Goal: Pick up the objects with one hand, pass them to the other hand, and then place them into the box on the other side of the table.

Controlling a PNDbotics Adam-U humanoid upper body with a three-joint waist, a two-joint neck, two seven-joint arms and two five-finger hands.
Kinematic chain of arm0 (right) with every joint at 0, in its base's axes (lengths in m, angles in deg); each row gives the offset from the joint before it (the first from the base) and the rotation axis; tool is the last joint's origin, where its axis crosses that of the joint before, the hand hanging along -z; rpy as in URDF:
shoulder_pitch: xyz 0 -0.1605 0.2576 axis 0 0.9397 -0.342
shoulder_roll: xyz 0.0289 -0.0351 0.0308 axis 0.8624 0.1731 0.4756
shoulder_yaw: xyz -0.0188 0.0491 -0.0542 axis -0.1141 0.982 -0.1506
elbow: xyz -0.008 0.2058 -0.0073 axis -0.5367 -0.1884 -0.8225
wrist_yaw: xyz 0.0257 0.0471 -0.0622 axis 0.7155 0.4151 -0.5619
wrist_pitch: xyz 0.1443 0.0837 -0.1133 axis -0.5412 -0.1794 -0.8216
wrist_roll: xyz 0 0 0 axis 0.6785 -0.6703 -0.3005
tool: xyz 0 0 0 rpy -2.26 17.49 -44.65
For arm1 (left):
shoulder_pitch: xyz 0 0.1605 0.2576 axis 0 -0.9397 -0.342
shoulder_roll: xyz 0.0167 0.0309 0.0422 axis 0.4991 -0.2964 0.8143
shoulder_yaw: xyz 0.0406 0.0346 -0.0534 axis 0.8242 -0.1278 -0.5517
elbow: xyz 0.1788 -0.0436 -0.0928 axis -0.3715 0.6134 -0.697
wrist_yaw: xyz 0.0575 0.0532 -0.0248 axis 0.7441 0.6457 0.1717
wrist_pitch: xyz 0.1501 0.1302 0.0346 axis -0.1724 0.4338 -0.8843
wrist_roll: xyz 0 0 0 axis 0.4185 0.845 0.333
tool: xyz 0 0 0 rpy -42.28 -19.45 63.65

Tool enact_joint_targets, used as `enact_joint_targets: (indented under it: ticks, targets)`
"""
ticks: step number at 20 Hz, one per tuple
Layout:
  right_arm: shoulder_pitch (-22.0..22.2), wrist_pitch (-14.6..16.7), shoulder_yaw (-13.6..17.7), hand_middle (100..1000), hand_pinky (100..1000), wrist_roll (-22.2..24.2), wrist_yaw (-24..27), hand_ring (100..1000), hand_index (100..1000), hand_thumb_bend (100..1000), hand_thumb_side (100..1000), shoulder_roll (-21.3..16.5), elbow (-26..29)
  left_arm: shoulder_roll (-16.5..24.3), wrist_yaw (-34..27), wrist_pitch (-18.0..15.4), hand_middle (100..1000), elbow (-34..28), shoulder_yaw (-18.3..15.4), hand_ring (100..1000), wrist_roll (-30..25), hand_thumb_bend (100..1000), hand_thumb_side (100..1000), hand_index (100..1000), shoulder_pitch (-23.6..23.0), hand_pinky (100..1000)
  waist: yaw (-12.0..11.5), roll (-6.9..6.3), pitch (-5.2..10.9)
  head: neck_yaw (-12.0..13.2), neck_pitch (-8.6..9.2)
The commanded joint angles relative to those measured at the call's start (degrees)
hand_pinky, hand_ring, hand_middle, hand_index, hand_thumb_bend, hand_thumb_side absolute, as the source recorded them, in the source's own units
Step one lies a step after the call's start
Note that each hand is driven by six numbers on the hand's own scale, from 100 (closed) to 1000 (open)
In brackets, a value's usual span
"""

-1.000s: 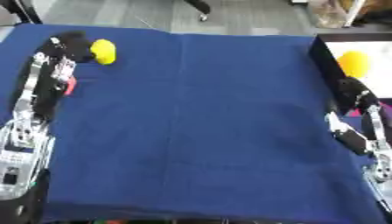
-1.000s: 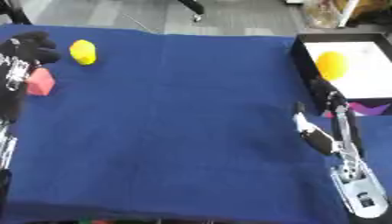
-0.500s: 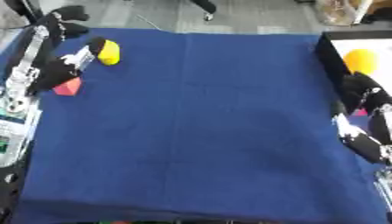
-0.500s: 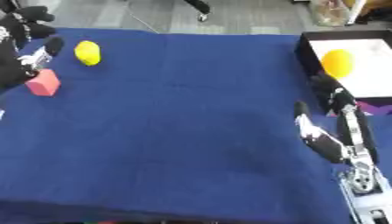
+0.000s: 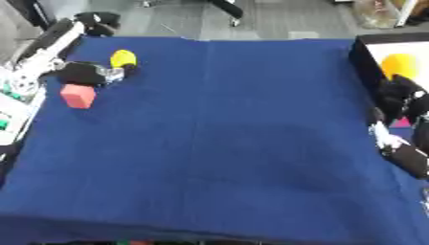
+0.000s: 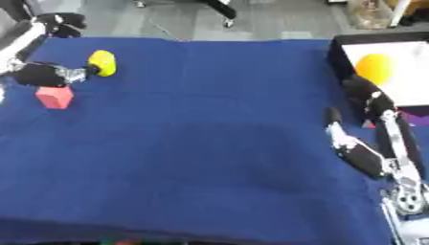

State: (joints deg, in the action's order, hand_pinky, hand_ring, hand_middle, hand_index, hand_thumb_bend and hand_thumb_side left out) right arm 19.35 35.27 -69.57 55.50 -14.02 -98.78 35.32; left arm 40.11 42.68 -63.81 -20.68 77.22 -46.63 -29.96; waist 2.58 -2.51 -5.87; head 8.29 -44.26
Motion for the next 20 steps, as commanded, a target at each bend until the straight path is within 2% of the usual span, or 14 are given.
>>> enact_joint_targets:
  ticks: [1, 6, 8, 12, 20]
  targets:
    - [-0.37, -0.39, -0.12, 818, 888, 0.12, 0.47, 849, 924, 199, 402, -1.01, 1.61, 7.02, 3.10, 1.08, 801, 4.32, 1.96, 812, -3.04, 541, 336, 920, 2.23, 890, 0.42, 0.04, 0.86, 0.91, 0.14]
    - [-0.53, -0.37, -0.66, 817, 888, 0.55, 1.00, 848, 923, 197, 401, -0.39, 1.42, 14.80, 7.92, -2.55, 777, 12.15, 0.98, 790, -7.86, 532, 314, 897, 3.75, 882, 1.94, 0.35, 0.77, 2.24, 0.14]
    - [-0.48, -0.35, -0.80, 817, 888, 0.68, 1.24, 848, 923, 196, 402, -0.21, 1.33, 15.95, 9.89, -4.49, 776, 15.35, 0.28, 791, -9.78, 541, 313, 895, 4.67, 883, 2.29, 0.40, 0.80, 2.55, 0.14]
    - [-0.19, -0.33, -0.92, 817, 888, 0.81, 1.51, 848, 923, 194, 402, -0.09, 1.16, 15.04, 13.76, -8.24, 780, 21.63, -0.17, 798, -10.59, 547, 308, 895, 6.93, 886, 2.62, 0.39, 0.92, 2.86, 0.14]
    - [0.07, -0.26, -1.23, 816, 888, 1.12, 2.02, 848, 923, 193, 402, 0.01, 1.15, 10.51, 21.83, -12.55, 787, 34.68, 1.20, 806, -6.97, 465, 264, 899, 11.09, 888, 3.41, 0.87, 0.62, 3.62, 0.14]
